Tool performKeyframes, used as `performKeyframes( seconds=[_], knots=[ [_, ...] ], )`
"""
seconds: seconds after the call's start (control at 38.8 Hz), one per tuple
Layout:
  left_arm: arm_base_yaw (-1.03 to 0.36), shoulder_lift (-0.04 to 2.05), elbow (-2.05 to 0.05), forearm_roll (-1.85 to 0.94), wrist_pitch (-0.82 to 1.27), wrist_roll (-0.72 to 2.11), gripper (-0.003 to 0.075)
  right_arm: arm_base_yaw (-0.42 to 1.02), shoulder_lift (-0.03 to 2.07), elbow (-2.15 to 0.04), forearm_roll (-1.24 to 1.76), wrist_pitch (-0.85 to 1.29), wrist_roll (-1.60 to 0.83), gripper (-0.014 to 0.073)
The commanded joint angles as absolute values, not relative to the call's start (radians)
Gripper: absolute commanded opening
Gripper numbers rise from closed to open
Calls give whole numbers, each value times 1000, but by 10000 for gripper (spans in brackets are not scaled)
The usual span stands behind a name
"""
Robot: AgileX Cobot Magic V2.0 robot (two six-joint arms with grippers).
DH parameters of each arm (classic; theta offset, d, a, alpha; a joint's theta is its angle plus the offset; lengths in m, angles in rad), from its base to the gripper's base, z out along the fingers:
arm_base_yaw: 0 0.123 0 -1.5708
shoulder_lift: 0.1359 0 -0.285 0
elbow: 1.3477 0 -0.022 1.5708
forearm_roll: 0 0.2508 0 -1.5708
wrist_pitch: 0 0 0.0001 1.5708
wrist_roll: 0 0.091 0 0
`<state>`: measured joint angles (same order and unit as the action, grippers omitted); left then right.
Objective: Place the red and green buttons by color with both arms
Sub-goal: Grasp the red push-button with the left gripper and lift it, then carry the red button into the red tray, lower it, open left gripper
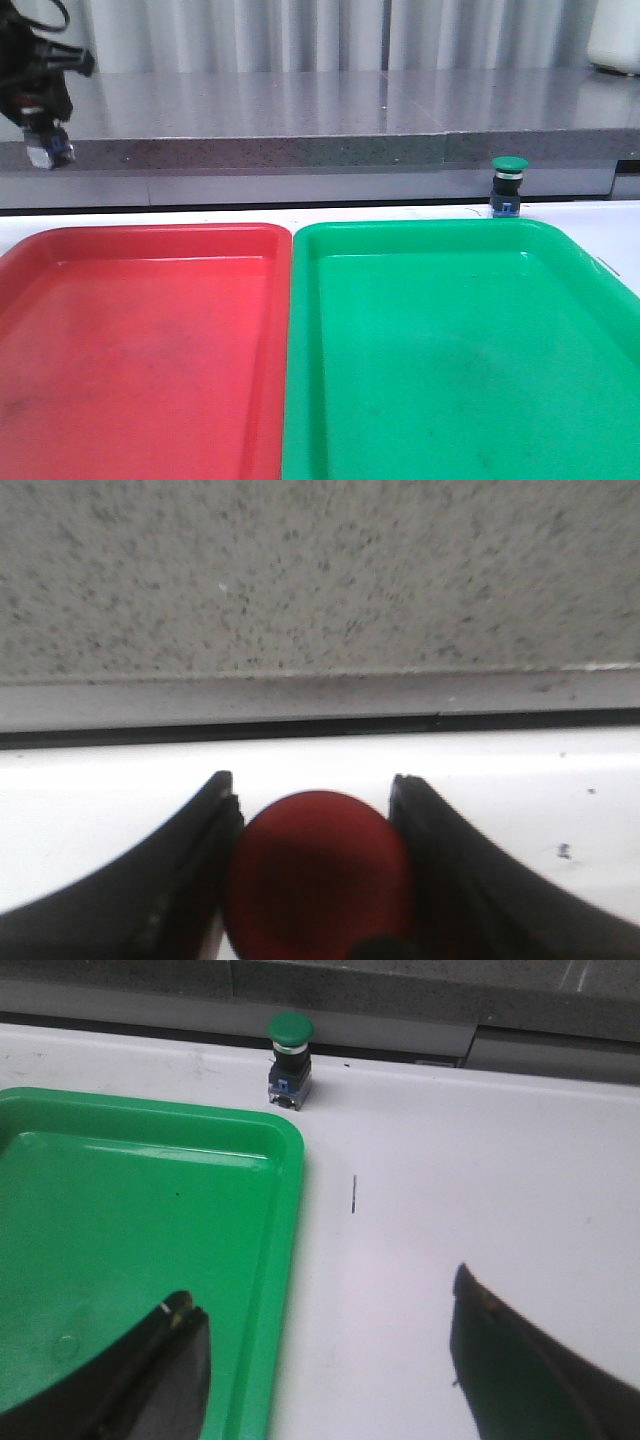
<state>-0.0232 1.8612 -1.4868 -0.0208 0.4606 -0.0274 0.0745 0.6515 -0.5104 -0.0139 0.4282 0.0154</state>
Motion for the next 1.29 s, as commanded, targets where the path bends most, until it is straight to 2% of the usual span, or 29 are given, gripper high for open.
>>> performKeyframes(
  seconds=[0.0,0.26,0.51,0.77,1.26],
  knots=[
    [-40,1682,-1429,-36,425,-36,242,70,658,-546,-22,358,7,528],
    [-156,1363,-1114,-36,355,-36,242,70,658,-546,-22,358,7,528],
    [-324,1190,-852,-45,342,-36,242,70,658,-546,-22,358,7,528],
    [-393,1250,-740,-45,241,-36,242,70,658,-546,-22,358,7,528],
    [-393,1502,-737,-43,16,-36,244,70,658,-546,-22,358,7,528]
  ],
)
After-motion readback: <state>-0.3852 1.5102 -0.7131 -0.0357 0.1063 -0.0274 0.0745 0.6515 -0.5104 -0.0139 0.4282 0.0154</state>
